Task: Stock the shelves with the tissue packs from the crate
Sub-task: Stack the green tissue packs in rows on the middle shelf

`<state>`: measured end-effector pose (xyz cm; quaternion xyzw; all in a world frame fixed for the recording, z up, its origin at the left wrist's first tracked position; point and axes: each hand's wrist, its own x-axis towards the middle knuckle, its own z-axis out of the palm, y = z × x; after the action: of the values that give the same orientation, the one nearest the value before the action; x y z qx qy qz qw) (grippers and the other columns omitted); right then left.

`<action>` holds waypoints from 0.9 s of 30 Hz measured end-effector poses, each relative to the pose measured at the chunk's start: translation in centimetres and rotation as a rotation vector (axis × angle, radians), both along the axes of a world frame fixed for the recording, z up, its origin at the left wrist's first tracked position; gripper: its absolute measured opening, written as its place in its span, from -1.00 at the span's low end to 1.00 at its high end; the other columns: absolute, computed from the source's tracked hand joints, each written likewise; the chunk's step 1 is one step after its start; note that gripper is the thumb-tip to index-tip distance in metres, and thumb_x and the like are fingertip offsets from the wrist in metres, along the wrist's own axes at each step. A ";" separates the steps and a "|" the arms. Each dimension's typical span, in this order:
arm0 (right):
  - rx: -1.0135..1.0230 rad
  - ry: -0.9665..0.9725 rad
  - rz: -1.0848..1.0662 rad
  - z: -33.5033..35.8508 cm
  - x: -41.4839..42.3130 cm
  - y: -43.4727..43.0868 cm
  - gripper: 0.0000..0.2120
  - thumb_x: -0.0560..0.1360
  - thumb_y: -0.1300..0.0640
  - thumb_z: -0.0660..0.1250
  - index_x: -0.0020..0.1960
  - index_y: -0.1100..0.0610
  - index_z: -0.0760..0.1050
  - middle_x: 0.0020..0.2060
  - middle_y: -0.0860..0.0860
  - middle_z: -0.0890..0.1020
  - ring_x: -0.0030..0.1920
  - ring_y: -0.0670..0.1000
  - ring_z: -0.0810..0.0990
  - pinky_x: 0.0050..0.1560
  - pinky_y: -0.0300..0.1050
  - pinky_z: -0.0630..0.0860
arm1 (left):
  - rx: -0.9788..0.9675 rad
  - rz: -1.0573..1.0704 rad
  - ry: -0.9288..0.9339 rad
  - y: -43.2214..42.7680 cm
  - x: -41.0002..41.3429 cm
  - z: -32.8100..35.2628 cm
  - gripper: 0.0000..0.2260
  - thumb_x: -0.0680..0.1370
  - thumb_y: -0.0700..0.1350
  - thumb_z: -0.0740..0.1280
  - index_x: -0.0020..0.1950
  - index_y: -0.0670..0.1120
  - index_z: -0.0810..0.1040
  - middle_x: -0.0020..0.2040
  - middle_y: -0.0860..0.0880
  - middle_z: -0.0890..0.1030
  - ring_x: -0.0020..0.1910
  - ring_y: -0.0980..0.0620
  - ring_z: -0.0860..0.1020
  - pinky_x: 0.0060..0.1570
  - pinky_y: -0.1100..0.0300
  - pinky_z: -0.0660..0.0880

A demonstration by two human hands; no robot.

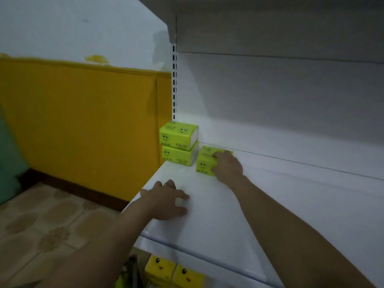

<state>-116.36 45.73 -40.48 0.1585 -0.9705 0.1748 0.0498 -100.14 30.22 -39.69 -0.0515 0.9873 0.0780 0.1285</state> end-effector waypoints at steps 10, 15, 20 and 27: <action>-0.040 -0.084 -0.032 0.0 0.4 -0.5 -0.23 0.47 0.01 0.39 0.55 -0.12 0.06 0.55 0.16 -0.07 0.51 0.27 0.06 0.41 0.16 0.24 | 0.234 0.033 0.159 -1.5 0.4 -1.7 -0.63 0.55 0.21 0.27 0.36 0.24 0.43 0.33 0.03 0.33 0.34 -0.06 0.28 0.31 -0.10 0.32; -0.021 0.233 -0.013 -0.4 7.4 -0.7 -0.31 0.48 -0.05 0.32 0.52 0.06 0.14 0.54 0.17 0.06 0.53 0.18 0.04 0.47 0.10 0.09 | 0.505 0.159 0.441 -2.0 3.1 -2.0 -0.72 0.60 -0.01 0.30 0.31 0.02 0.51 0.23 -0.01 0.51 0.20 0.04 0.48 0.15 0.20 0.41; -0.078 -0.034 -0.065 -0.4 8.6 -2.5 -0.29 0.51 -0.07 0.28 0.55 0.07 0.06 0.48 0.22 0.15 0.45 0.23 0.21 0.39 0.07 0.21 | 0.557 0.242 0.570 -4.1 6.7 -2.1 -0.73 0.60 -0.02 0.31 0.30 0.05 0.50 0.16 0.07 0.49 0.20 0.09 0.45 0.05 0.25 0.35; -0.188 -0.219 -0.111 0.7 6.4 -2.8 -0.37 0.51 0.01 0.30 0.52 0.13 0.18 0.42 0.24 0.25 0.40 0.26 0.31 0.33 0.02 0.33 | 0.590 0.331 0.584 -6.5 8.9 -1.8 -0.69 0.61 -0.01 0.29 0.36 0.03 0.46 0.30 0.03 0.49 0.30 0.04 0.43 0.15 0.17 0.40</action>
<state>-109.94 42.96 -39.75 0.0793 -0.9568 0.2779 -0.0319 -91.19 23.67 -41.47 -0.1458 0.8961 0.3872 -0.1608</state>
